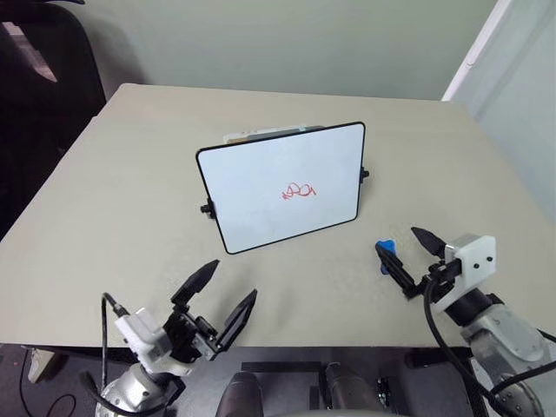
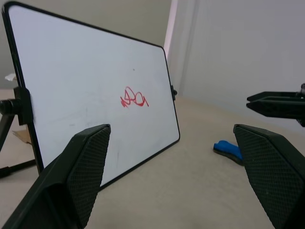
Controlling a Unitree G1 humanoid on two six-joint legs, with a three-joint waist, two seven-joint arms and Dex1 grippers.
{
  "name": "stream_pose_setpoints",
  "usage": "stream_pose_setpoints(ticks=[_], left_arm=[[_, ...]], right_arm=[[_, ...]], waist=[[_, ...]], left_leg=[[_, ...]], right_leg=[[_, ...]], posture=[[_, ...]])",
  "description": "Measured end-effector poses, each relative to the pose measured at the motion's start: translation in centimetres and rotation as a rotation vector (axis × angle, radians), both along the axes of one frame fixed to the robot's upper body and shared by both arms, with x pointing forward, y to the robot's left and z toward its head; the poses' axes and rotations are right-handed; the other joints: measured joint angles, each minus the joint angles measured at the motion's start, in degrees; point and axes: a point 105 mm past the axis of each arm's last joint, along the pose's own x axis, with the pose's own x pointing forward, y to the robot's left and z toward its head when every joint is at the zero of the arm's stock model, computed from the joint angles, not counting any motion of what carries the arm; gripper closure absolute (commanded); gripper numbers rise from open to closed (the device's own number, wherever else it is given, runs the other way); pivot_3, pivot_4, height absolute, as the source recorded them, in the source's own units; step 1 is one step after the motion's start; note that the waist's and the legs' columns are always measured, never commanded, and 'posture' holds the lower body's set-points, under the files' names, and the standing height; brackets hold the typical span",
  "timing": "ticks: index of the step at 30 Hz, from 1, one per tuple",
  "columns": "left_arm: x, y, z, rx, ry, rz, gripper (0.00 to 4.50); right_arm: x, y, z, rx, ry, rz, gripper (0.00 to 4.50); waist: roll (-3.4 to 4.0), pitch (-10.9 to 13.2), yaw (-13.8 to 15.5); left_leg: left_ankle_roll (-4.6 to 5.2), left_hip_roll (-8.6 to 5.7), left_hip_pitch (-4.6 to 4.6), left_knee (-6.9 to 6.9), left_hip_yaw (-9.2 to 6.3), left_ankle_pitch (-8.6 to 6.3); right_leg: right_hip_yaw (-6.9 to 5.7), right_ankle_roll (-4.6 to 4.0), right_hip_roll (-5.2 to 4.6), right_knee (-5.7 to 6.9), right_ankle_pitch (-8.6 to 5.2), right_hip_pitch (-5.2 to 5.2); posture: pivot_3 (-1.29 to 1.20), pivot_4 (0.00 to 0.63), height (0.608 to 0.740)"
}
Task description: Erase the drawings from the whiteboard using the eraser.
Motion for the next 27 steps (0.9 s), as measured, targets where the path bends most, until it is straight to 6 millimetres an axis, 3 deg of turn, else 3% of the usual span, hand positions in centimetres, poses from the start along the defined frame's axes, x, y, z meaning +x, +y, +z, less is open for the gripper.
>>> stream_pose_setpoints(ticks=[8, 25, 27], left_arm=[[0.9, 0.4, -1.8, 0.022, 0.04, 0.02, 0.0], [1.2, 1.9, -0.9, 0.026, 0.0, 0.056, 0.0], [1.2, 1.9, -0.9, 0.025, 0.002, 0.056, 0.0]], right_arm=[[0.4, 0.4, 0.8, 0.004, -0.005, 0.008, 0.35], [0.7, -1.6, -0.4, 0.064, 0.046, -0.039, 0.35], [0.8, -1.8, -0.8, 0.066, 0.066, -0.045, 0.17]], waist=[[-0.01, 0.0, 0.0], [-0.01, 0.0, 0.06], [-0.01, 0.0, 0.07]], left_leg=[[0.0, 0.0, -0.01, 0.0, 0.0, 0.0], [-0.01, 0.0, -0.02, 0.0, 0.0, -0.02], [-0.01, 0.0, -0.03, 0.0, 0.0, -0.02]], right_leg=[[0.0, -0.01, 0.0, 0.0, 0.0, 0.0], [0.0, 0.0, 0.0, 0.0, -0.03, 0.0], [0.0, 0.0, 0.0, -0.01, -0.04, 0.0]], posture=[[0.0, 0.15, 0.74], [0.0, 0.15, 0.74], [0.0, 0.15, 0.74]])
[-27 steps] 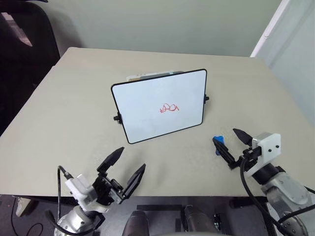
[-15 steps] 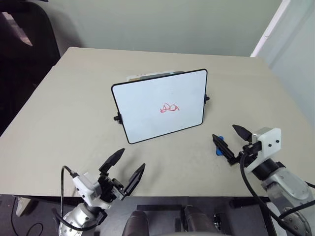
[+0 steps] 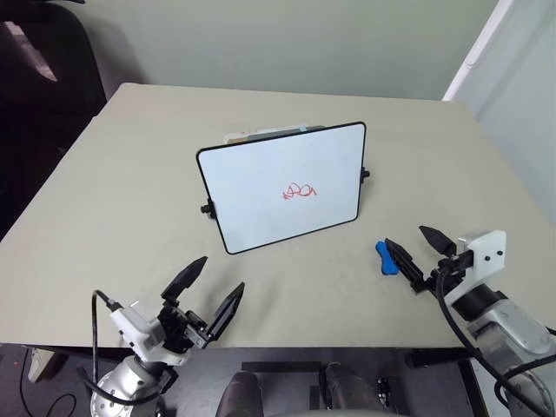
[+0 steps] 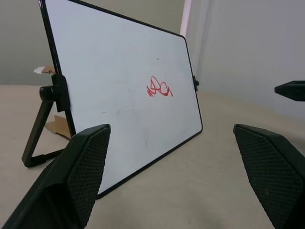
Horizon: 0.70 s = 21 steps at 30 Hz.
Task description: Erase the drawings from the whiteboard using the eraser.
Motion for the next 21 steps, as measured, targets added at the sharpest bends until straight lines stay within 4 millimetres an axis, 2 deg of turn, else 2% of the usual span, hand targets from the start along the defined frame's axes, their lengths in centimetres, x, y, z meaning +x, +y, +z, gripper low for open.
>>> stream_pose_setpoints(ticks=[9, 17, 21], left_arm=[[0.0, -0.1, -0.2, -0.004, 0.007, -0.003, 0.0], [0.3, 0.0, -0.1, -0.005, 0.0, -0.003, 0.0], [0.3, 0.0, -0.2, -0.006, 0.005, 0.0, 0.0]], right_arm=[[0.5, -1.3, -2.4, -0.024, 0.187, -0.007, 0.17], [3.3, -1.7, -2.9, -0.06, 0.318, -0.02, 0.17], [4.0, -1.3, -4.1, -0.09, 0.413, -0.005, 0.17]], waist=[[0.0, 0.0, -0.01], [-0.01, 0.0, -0.03], [0.0, 0.0, 0.09]], left_leg=[[-0.01, 0.0, 0.01, 0.0, 0.01, 0.0], [0.0, 0.0, 0.02, 0.0, 0.01, 0.0], [0.01, 0.0, 0.0, -0.01, -0.01, -0.01]], right_leg=[[0.0, 0.01, 0.01, 0.01, -0.01, 0.01], [0.0, 0.01, 0.01, 0.02, -0.01, 0.0], [0.0, 0.07, 0.01, 0.01, -0.04, 0.0]], posture=[[0.0, 0.15, 0.74], [0.0, 0.15, 0.74], [0.0, 0.15, 0.74]])
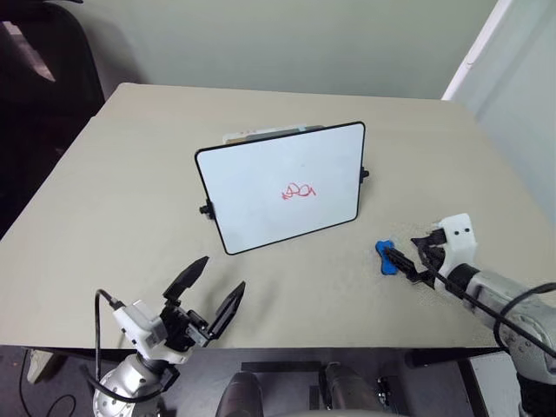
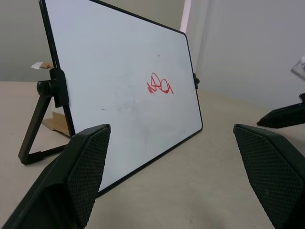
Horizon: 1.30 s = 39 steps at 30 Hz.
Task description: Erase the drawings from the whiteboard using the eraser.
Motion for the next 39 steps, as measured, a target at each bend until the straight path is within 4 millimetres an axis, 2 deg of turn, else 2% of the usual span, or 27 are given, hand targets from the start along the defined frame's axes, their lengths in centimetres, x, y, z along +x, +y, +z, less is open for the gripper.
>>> stream_pose_setpoints(ticks=[7, 8, 10, 12, 17, 19, 21, 25, 27, 31, 36, 38, 39], left_arm=[[-0.1, 0.1, -0.1, -0.002, 0.008, 0.003, 0.0], [-0.1, 0.1, -0.1, -0.002, 0.007, 0.003, 0.0], [-0.1, 0.1, -0.1, -0.002, 0.005, 0.004, 0.0], [-0.1, 0.1, -0.1, -0.006, 0.005, 0.004, 0.0], [-0.2, 0.2, -0.1, -0.025, 0.01, 0.006, 0.0], [-0.2, 0.3, -0.1, -0.027, 0.013, 0.007, 0.0], [-0.3, 0.3, -0.2, -0.028, 0.017, 0.007, 0.0], [-0.3, 0.3, -0.2, -0.031, 0.018, 0.007, 0.0], [-0.2, 0.4, -0.1, -0.035, 0.017, 0.008, 0.0], [-0.1, 0.4, 0.0, -0.037, 0.013, 0.005, 0.0], [-0.2, 0.4, -0.1, -0.037, 0.02, 0.003, 0.0], [-0.1, 0.3, -0.1, -0.037, 0.019, 0.001, 0.0], [-0.2, 0.3, -0.1, -0.037, 0.023, 0.001, 0.0]], right_arm=[[-0.3, 1.2, -1.7, -0.039, 0.106, 0.042, 0.17], [-0.3, 1.2, -1.8, -0.042, 0.109, 0.043, 0.32], [-0.3, 1.1, -1.9, -0.049, 0.113, 0.037, 0.71], [-0.3, 0.9, -1.9, -0.064, 0.117, 0.031, 1.32], [-0.5, 0.9, -2.0, -0.088, 0.116, 0.033, 3.14], [-0.5, 1.0, -1.9, -0.092, 0.111, 0.036, 3.69], [-0.6, 1.2, -1.8, -0.106, 0.105, 0.052, 4.02], [-1.0, 1.9, -1.3, -0.134, 0.088, 0.107, 4.08], [-0.6, 2.5, -0.2, -0.133, 0.047, 0.13, 4.09], [1.0, 5.1, 5.3, -0.088, -0.147, 0.208, 4.09], [1.9, 8.9, 10.1, -0.016, -0.294, 0.308, 4.09], [2.2, 10.1, 11.1, -0.023, -0.325, 0.338, 4.09], [2.3, 10.7, 11.0, -0.023, -0.32, 0.354, 4.09]], waist=[[0.0, 0.0, 0.12], [0.0, 0.0, 0.12], [0.0, 0.0, 0.11], [0.0, 0.0, 0.11], [0.0, 0.0, 0.09], [-0.01, 0.0, 0.08], [-0.01, 0.0, 0.07], [0.0, 0.0, 0.07], [0.0, 0.0, 0.05], [0.0, 0.0, -0.41], [0.01, 0.0, -0.44], [-0.07, -0.05, -0.25], [-0.09, -0.06, -0.11]], left_leg=[[0.03, 0.0, -0.02, 0.0, 0.0, -0.02], [0.03, 0.0, -0.02, 0.0, 0.01, -0.02], [0.03, 0.0, -0.01, 0.01, 0.0, -0.02], [0.03, 0.0, 0.0, 0.01, 0.0, -0.02], [0.03, 0.0, 0.0, 0.0, 0.0, -0.02], [0.03, 0.0, 0.0, 0.01, 0.01, -0.02], [0.03, 0.0, 0.01, 0.0, 0.01, -0.02], [0.04, 0.0, 0.0, 0.0, 0.01, -0.02], [0.03, 0.0, -0.01, 0.01, 0.01, -0.02], [0.08, 0.0, 0.06, 0.01, 0.02, 0.0], [0.09, 0.0, 0.06, -0.01, -0.01, 0.0], [0.09, 0.0, 0.05, -0.06, -0.08, 0.0], [0.09, 0.0, 0.05, -0.07, -0.11, -0.01]], right_leg=[[0.0, 0.06, 0.0, 0.0, -0.02, 0.0], [0.0, 0.06, 0.0, 0.0, -0.02, 0.0], [-0.01, 0.07, 0.0, 0.0, -0.01, 0.01], [-0.01, 0.07, 0.0, 0.01, -0.01, 0.01], [-0.01, 0.08, 0.0, 0.01, -0.01, 0.01], [-0.01, 0.08, 0.0, 0.01, -0.01, 0.01], [-0.01, 0.08, 0.0, 0.01, -0.01, 0.01], [-0.02, 0.08, 0.01, 0.01, -0.01, 0.01], [-0.01, 0.08, 0.0, 0.01, 0.0, 0.01], [-0.02, 0.21, 0.03, 0.05, 0.09, 0.0], [-0.02, 0.22, 0.03, 0.05, 0.09, -0.1], [-0.04, 0.22, 0.02, 0.05, 0.09, -0.11], [-0.05, 0.22, 0.01, 0.04, 0.09, -0.11]], posture=[[0.0, 0.15, 0.74], [0.0, 0.15, 0.74], [0.0, 0.15, 0.74], [0.0, 0.15, 0.74], [0.0, 0.15, 0.74], [0.0, 0.15, 0.74], [0.0, 0.15, 0.74], [0.0, 0.15, 0.74], [0.0, 0.15, 0.74], [0.0, 0.15, 0.74], [0.0, 0.15, 0.74], [0.0, 0.15, 0.74], [0.0, 0.15, 0.74]])
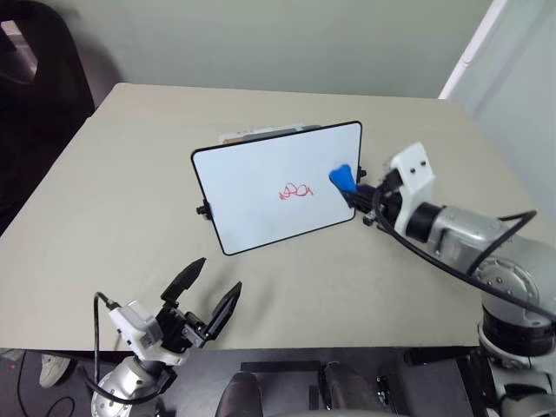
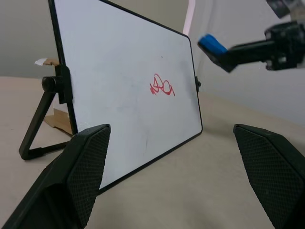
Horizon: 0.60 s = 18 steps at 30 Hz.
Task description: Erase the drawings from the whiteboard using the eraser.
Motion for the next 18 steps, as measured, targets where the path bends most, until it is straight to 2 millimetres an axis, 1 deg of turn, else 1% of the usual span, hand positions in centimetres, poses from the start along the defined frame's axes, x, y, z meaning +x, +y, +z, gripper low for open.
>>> stream_pose_setpoints(ticks=[5, 9, 13, 16, 18], left_arm=[[-0.1, 0.0, -0.1, 0.001, 0.004, 0.0, 0.0], [0.0, 0.0, 0.0, 0.001, 0.001, 0.002, 0.0], [0.0, 0.3, 0.1, 0.006, -0.003, 0.011, 0.0], [0.0, 0.4, 0.1, 0.007, -0.004, 0.013, 0.0], [0.0, 0.5, 0.1, 0.008, -0.004, 0.017, 0.0]], right_arm=[[1.3, 1.3, -1.9, -0.017, 0.072, -0.006, 4.09], [1.7, 2.0, -2.2, -0.03, 0.062, 0.009, 4.09], [2.5, 2.3, -3.6, -0.057, 0.088, 0.004, 4.09], [3.2, 2.0, -5.1, -0.089, 0.115, -0.023, 4.09], [3.4, 2.0, -5.7, -0.099, 0.124, -0.031, 4.09]], waist=[[0.02, 0.01, 0.2], [0.02, 0.01, 0.17], [0.02, 0.01, 0.14], [0.02, 0.01, 0.17], [0.02, 0.01, 0.14]], left_leg=[[-0.05, 0.0, -0.08, 0.01, -0.02, -0.01], [-0.05, 0.0, -0.11, 0.01, -0.02, 0.0], [-0.09, 0.0, -0.1, 0.05, -0.02, 0.02], [-0.13, 0.0, -0.1, 0.07, -0.03, 0.04], [-0.14, 0.0, -0.09, 0.07, -0.03, 0.05]], right_leg=[[0.02, 0.09, -0.05, -0.01, 0.05, -0.1], [0.01, 0.24, -0.04, -0.01, 0.13, -0.14], [0.01, 0.28, -0.04, 0.0, 0.16, -0.12], [0.02, 0.29, -0.05, 0.0, 0.16, -0.12], [0.02, 0.29, -0.05, 0.01, 0.16, -0.12]], posture=[[0.0, 0.15, 0.74], [0.0, 0.15, 0.74], [0.0, 0.15, 0.74], [0.0, 0.15, 0.74], [0.0, 0.15, 0.74]])
